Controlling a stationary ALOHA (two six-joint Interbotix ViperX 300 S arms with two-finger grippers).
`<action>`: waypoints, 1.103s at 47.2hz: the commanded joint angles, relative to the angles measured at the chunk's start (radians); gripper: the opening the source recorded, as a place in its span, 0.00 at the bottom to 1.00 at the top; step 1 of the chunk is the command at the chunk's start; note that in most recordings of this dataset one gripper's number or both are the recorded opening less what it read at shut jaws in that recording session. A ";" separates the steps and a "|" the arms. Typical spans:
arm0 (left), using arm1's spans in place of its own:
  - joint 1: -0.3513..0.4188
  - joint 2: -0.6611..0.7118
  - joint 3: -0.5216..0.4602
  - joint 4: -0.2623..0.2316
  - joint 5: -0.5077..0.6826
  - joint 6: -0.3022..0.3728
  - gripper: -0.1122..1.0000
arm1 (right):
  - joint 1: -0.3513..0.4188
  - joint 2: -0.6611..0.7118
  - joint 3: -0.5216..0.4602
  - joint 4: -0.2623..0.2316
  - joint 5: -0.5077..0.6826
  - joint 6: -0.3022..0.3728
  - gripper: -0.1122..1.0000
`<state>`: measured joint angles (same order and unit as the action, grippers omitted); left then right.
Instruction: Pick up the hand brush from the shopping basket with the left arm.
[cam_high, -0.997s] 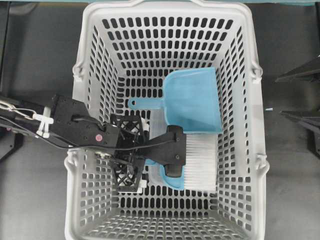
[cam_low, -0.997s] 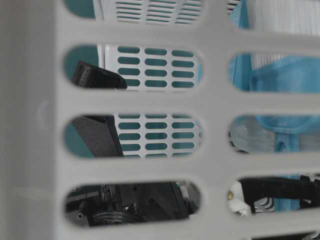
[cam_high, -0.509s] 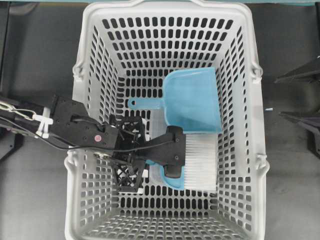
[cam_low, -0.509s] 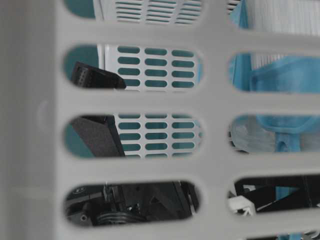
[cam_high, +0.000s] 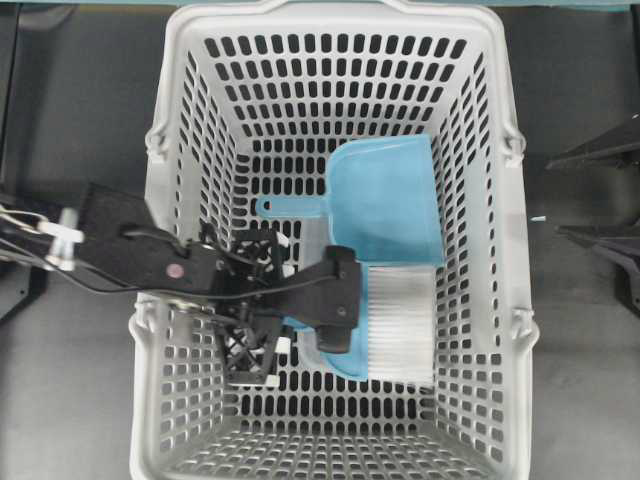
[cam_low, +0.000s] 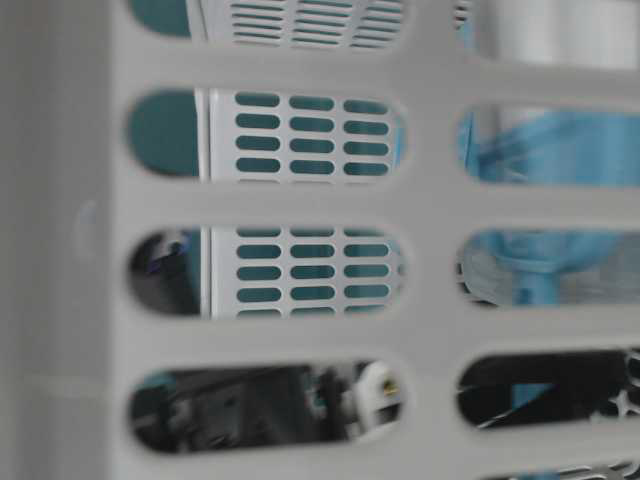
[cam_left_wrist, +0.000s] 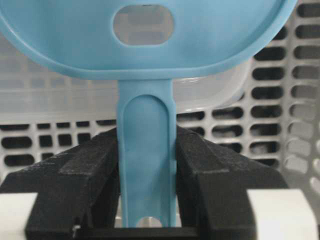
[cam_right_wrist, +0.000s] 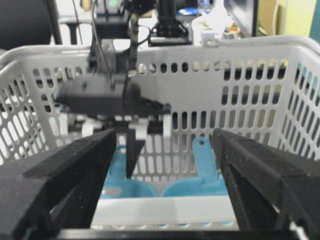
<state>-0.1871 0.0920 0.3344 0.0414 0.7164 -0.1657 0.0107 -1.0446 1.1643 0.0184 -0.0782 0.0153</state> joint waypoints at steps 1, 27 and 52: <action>0.000 -0.066 0.017 0.002 -0.052 -0.003 0.34 | 0.002 0.009 -0.005 0.005 -0.005 0.003 0.77; 0.000 -0.183 -0.167 0.003 0.198 0.043 0.34 | 0.002 0.000 -0.003 0.005 -0.008 0.003 0.75; 0.063 -0.219 -0.377 0.003 0.364 0.097 0.34 | 0.002 -0.002 -0.003 0.005 -0.008 0.003 0.75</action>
<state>-0.1289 -0.0997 -0.0169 0.0414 1.0815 -0.0706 0.0107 -1.0492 1.1689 0.0199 -0.0798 0.0169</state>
